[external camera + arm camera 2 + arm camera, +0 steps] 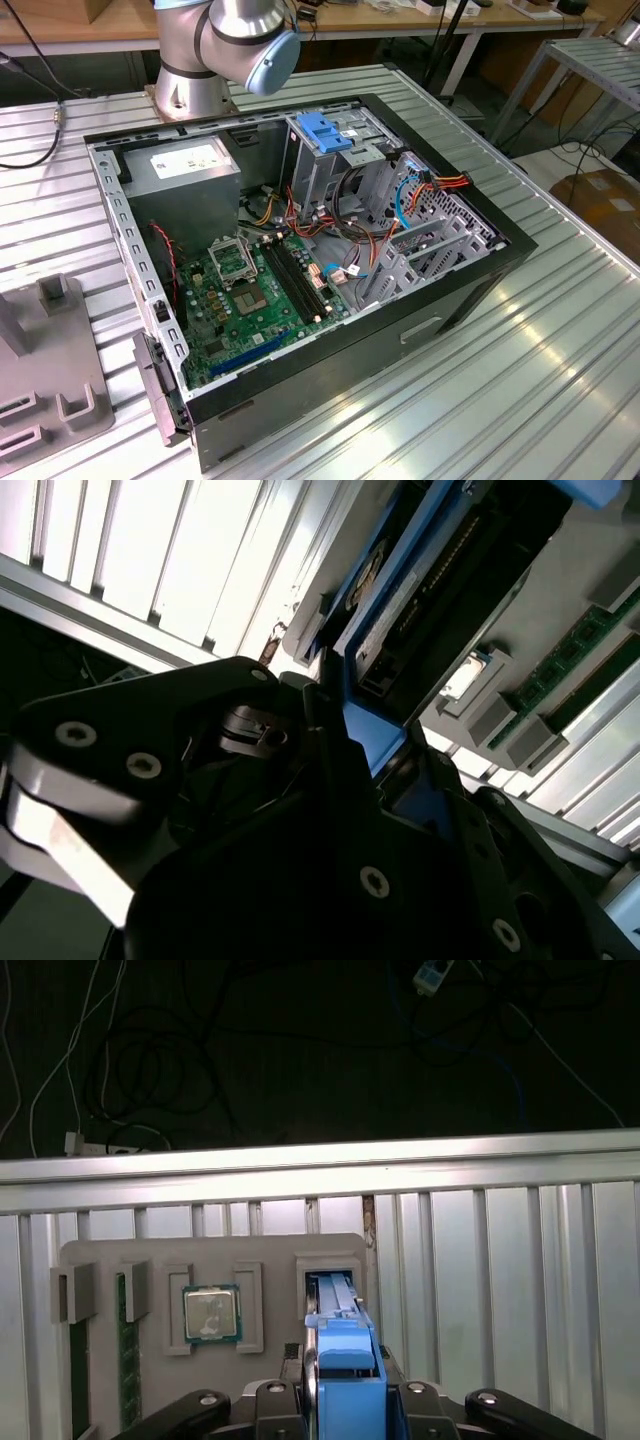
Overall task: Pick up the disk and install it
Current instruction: 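Pick up the disk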
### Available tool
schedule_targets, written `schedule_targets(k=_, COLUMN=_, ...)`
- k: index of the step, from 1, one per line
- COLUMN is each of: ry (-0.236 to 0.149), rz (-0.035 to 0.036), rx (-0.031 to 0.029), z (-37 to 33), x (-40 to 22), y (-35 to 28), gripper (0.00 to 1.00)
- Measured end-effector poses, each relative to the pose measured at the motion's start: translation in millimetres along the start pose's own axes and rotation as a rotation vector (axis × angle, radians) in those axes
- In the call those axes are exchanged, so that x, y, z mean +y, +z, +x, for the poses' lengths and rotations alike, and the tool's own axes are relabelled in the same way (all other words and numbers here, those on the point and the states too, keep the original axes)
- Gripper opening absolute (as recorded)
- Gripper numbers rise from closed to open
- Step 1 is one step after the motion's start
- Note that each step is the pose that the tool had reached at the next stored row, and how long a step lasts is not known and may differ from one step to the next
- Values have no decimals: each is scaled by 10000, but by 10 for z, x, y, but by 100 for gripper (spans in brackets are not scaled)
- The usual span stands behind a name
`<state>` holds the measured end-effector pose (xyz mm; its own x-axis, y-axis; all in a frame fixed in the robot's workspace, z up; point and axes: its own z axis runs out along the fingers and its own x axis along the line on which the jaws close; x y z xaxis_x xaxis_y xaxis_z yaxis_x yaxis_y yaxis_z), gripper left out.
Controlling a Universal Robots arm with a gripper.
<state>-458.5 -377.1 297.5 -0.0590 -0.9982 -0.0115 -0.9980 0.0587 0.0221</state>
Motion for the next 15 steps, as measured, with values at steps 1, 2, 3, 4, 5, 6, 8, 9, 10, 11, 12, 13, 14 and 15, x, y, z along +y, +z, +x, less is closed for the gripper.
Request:
schedule_targets(k=1, ry=0, rz=0, rx=0, z=0, x=0, y=0, gripper=37)
schedule_targets(k=2, ry=0, rz=0, rx=1, z=0, x=0, y=0, gripper=37)
schedule_targets(k=3, ry=0, rz=0, rx=1, z=0, x=0, y=0, gripper=37)
schedule_targets(k=4, ry=0, rz=0, rx=1, z=0, x=0, y=0, gripper=37)
schedule_targets(k=5, ry=0, rz=0, rx=1, z=0, x=0, y=0, gripper=37)
schedule_targets(k=6, ry=0, rz=0, rx=1, z=0, x=0, y=0, gripper=37)
schedule_targets(k=8, ry=0, rz=0, rx=1, z=0, x=0, y=0, gripper=37)
schedule_targets(k=9, ry=0, rz=0, rx=1, z=0, x=0, y=0, gripper=37)
schedule_targets(k=10, ry=0, rz=0, rx=2, z=0, x=0, y=0, gripper=37)
schedule_targets(k=11, ry=0, rz=0, rx=2, z=0, x=0, y=0, gripper=37)
schedule_targets(k=12, ry=-5, rz=-1, rx=2, z=0, x=0, y=0, gripper=37)
schedule_targets(k=13, ry=-38, rz=-1, rx=3, z=0, x=0, y=0, gripper=37)
schedule_targets(k=14, ry=-248, rz=-2, rx=7, z=1, x=0, y=0, gripper=37)
schedule_targets(k=15, ry=-259, rz=-3, rx=8, z=1, x=0, y=0, gripper=37)
